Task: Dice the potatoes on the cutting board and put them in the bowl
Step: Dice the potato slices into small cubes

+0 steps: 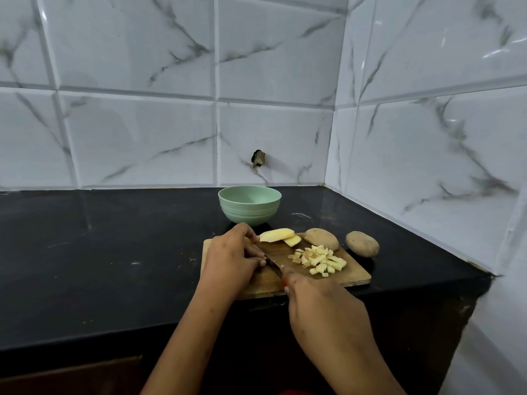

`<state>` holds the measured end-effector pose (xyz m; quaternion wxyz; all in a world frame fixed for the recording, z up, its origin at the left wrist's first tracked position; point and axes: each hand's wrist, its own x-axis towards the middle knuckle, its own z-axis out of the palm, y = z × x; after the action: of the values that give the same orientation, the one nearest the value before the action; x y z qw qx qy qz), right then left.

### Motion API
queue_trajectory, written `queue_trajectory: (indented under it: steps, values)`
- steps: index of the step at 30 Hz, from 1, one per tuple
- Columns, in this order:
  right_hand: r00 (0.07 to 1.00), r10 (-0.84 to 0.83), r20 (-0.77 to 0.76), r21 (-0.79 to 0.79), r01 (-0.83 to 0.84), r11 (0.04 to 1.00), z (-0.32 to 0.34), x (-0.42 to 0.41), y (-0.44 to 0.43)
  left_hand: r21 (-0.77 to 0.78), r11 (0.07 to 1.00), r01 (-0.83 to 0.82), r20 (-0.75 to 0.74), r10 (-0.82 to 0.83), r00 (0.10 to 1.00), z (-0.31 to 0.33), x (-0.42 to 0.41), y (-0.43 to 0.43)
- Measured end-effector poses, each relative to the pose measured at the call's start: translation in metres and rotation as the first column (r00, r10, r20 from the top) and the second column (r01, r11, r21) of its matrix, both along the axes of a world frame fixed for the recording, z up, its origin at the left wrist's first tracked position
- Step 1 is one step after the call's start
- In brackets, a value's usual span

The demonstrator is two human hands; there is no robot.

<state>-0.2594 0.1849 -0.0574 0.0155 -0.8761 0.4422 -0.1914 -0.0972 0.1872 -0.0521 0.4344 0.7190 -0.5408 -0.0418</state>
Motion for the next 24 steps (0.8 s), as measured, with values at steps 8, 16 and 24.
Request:
queue_trajectory:
  steps: [8,16,24]
  values:
    - [0.998,-0.037,0.050,-0.067,0.040,0.997,0.001,-0.013,-0.001,0.000,0.997,-0.071,0.002,0.071,0.997,0.003,-0.004,0.008]
    - [0.999,0.004,0.032,-0.037,-0.003,0.999,0.010,-0.011,0.013,0.000,0.999,-0.050,-0.002,0.050,0.999,0.001,-0.002,0.008]
    - [0.993,0.052,-0.104,-0.050,-0.058,0.997,0.006,0.004,0.007,-0.024,0.996,-0.088,0.044,0.089,0.995,-0.003,0.000,0.006]
